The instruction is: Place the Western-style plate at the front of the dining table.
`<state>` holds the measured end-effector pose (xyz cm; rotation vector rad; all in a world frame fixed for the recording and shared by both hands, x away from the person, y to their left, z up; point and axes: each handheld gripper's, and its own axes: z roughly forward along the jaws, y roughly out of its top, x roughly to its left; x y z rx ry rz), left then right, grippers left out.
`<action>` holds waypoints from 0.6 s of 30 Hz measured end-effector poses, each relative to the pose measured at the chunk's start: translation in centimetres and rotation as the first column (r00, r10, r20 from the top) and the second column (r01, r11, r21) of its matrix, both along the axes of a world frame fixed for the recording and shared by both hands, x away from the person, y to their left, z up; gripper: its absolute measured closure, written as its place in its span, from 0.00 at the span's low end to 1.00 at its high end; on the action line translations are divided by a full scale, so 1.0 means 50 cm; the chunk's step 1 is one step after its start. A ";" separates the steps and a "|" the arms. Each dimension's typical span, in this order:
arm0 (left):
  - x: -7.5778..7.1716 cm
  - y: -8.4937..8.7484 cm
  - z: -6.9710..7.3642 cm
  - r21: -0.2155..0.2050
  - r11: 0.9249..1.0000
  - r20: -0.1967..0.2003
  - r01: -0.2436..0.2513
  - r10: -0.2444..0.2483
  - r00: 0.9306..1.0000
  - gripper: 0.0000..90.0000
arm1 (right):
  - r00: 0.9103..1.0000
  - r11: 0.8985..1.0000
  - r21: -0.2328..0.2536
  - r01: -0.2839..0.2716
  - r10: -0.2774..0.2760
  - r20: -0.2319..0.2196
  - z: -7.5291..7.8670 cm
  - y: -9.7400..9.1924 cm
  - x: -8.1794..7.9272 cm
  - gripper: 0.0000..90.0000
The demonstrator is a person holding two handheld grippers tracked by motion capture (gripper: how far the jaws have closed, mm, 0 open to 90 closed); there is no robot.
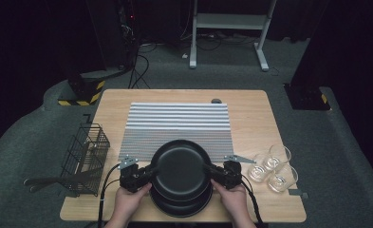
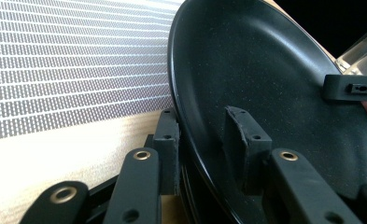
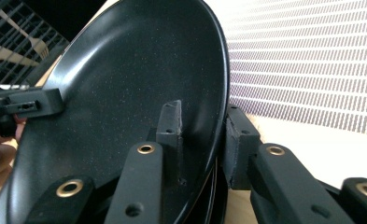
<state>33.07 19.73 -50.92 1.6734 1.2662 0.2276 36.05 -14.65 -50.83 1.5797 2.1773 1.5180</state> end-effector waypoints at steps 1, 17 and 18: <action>0.003 0.001 0.000 -0.009 1.000 0.001 -0.001 0.001 1.000 0.75 | 1.000 1.000 0.010 0.003 -0.003 0.004 0.001 -0.002 0.002 0.83; 0.059 0.004 -0.005 -0.056 0.998 0.043 -0.022 0.025 0.999 0.78 | 0.999 0.999 0.022 0.030 -0.030 0.027 0.023 0.004 0.067 0.85; 0.060 0.004 -0.005 -0.056 0.998 0.048 -0.021 0.024 0.999 0.78 | 0.999 0.999 0.021 0.033 -0.033 0.027 0.021 0.004 0.069 0.84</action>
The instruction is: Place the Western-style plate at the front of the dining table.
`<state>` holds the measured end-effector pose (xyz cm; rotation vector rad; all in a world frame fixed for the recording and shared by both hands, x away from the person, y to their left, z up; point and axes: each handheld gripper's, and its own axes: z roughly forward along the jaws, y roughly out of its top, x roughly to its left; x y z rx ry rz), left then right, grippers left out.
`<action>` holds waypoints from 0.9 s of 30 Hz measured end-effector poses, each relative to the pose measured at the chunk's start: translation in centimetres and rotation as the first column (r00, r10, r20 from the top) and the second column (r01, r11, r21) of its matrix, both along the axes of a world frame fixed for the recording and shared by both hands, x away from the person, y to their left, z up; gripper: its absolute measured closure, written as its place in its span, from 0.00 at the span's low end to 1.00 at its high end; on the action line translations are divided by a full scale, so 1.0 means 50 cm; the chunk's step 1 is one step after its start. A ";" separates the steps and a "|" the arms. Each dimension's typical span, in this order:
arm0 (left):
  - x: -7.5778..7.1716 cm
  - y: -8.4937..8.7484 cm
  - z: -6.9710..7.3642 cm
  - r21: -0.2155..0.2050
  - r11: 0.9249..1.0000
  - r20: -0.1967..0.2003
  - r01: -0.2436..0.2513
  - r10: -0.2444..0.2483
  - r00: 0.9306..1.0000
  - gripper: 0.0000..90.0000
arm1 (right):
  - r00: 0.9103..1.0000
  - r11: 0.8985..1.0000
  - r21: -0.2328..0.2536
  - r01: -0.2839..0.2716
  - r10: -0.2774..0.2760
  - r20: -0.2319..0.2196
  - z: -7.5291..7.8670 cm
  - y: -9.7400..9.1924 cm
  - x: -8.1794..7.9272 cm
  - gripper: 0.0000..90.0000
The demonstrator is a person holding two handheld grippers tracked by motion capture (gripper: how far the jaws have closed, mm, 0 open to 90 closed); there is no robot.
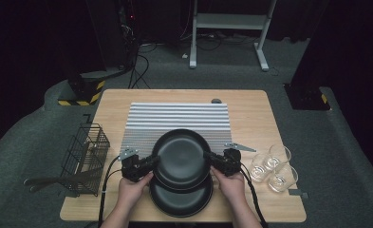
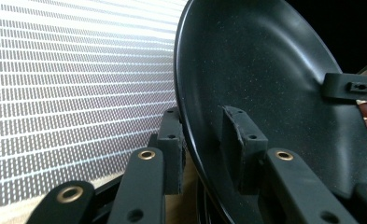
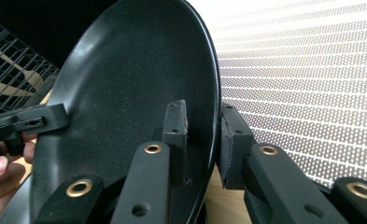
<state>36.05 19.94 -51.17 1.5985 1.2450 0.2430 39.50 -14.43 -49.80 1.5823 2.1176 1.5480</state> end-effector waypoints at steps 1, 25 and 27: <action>0.001 0.000 0.000 -0.001 1.000 0.003 0.000 0.000 1.000 0.78 | 1.000 1.000 -0.001 0.001 -0.001 -0.002 -0.001 0.000 0.001 0.84; -0.010 -0.002 -0.021 -0.014 1.000 0.088 -0.009 0.010 0.996 0.77 | 1.000 0.999 -0.047 -0.026 0.026 -0.001 -0.005 0.003 -0.003 0.78; -0.010 -0.002 -0.022 -0.019 1.000 0.088 -0.010 0.011 0.996 0.77 | 1.000 0.998 -0.047 -0.029 0.029 -0.005 -0.006 0.004 -0.005 0.76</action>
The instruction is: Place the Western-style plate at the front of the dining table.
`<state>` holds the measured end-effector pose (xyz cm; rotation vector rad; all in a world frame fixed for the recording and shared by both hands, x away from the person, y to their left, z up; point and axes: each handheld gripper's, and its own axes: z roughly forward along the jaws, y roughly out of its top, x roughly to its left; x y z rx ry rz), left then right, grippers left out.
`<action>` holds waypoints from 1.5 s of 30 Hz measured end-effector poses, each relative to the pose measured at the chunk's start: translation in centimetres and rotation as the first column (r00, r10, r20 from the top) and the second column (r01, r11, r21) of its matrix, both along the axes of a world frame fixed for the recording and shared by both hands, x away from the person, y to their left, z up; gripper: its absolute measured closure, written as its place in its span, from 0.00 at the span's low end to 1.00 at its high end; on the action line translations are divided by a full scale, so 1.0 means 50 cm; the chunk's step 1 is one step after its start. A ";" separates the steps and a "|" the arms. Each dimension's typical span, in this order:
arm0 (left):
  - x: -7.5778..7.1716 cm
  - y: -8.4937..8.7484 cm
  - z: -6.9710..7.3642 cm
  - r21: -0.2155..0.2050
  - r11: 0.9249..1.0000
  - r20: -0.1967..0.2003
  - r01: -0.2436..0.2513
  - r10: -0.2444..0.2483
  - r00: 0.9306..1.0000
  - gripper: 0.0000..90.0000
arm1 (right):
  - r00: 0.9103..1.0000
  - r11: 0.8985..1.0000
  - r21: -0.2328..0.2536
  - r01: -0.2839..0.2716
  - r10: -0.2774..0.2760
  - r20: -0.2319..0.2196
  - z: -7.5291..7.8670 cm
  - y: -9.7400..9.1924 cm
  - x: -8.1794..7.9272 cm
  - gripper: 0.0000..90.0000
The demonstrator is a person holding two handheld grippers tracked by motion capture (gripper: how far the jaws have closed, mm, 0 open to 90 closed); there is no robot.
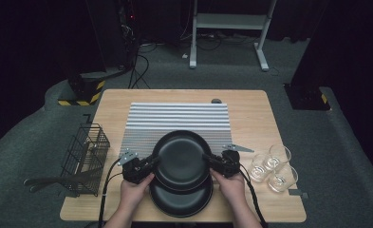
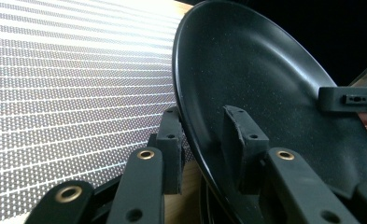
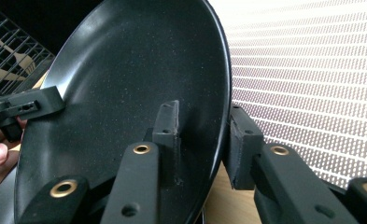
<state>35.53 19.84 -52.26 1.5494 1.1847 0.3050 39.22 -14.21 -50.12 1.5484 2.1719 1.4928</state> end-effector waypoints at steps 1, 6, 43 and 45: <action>0.000 0.000 0.000 -0.002 1.000 0.000 -0.001 0.001 1.000 0.77 | 1.000 1.000 -0.002 -0.002 0.002 -0.002 -0.001 0.000 -0.001 0.75; -0.001 0.000 0.000 -0.003 1.000 0.001 0.000 0.000 1.000 0.78 | 1.000 1.000 0.011 -0.005 0.005 -0.009 -0.004 -0.001 -0.004 0.78; -0.042 -0.026 -0.005 0.106 0.991 -0.024 0.080 -0.078 0.997 0.57 | 0.999 1.000 0.015 0.023 -0.023 0.023 -0.006 -0.001 -0.013 0.79; -0.043 -0.026 -0.005 0.109 0.991 -0.020 0.077 -0.075 0.997 0.57 | 0.999 1.000 0.012 0.022 -0.022 0.028 -0.007 -0.001 -0.013 0.79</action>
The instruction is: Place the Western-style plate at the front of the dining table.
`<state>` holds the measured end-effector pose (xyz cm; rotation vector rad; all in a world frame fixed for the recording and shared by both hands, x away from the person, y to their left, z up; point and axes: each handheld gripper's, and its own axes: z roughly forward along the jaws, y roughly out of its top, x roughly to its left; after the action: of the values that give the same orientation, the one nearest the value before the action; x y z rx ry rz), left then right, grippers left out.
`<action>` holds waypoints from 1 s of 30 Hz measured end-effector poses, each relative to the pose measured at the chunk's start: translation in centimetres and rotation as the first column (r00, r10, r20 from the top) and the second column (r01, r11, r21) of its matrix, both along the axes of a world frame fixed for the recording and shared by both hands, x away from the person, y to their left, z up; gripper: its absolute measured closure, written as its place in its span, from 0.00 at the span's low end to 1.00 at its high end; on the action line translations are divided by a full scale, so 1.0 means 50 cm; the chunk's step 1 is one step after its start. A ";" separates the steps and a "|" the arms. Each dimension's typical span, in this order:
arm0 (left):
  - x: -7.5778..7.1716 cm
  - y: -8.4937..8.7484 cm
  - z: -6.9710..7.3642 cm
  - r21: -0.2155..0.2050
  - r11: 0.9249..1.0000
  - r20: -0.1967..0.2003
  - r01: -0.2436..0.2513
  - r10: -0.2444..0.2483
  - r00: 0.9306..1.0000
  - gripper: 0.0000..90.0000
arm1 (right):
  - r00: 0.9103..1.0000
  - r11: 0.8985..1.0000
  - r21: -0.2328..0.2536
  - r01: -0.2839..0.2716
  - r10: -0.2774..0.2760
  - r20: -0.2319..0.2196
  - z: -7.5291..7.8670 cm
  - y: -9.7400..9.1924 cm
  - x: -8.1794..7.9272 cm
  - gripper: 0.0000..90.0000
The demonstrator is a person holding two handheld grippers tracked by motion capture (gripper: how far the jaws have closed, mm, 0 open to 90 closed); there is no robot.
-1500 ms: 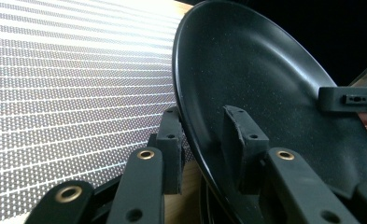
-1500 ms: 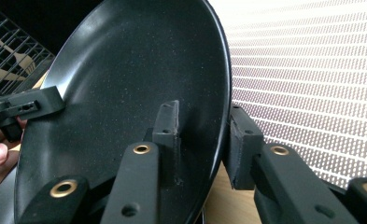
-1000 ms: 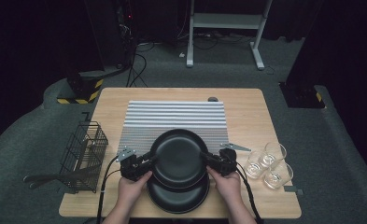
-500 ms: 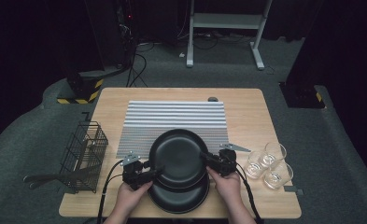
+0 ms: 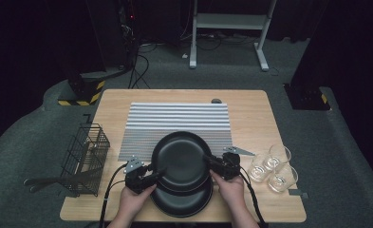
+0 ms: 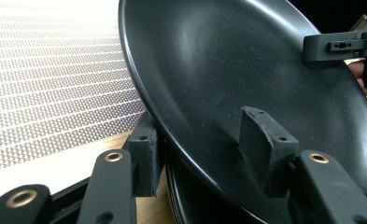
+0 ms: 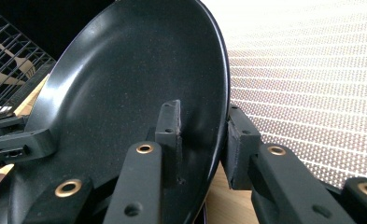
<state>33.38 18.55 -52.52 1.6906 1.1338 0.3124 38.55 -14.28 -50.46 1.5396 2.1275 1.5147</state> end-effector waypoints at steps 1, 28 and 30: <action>0.000 0.000 0.000 0.000 1.000 0.001 -0.001 0.001 1.000 0.57 | 1.000 1.000 -0.001 0.001 -0.001 -0.001 0.000 0.000 0.000 0.79; -0.002 0.001 -0.001 -0.010 1.000 0.002 -0.011 0.011 1.000 0.59 | 0.995 0.995 -0.103 -0.018 0.028 0.099 -0.008 -0.002 -0.083 0.55; -0.002 0.001 -0.001 -0.011 1.000 0.001 -0.011 0.011 1.000 0.59 | 0.998 0.995 -0.097 -0.019 0.025 0.063 -0.011 0.000 -0.083 0.55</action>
<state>33.26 18.60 -52.57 1.6752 1.1418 0.3137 34.39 -14.28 -50.98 1.4215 2.1541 1.4258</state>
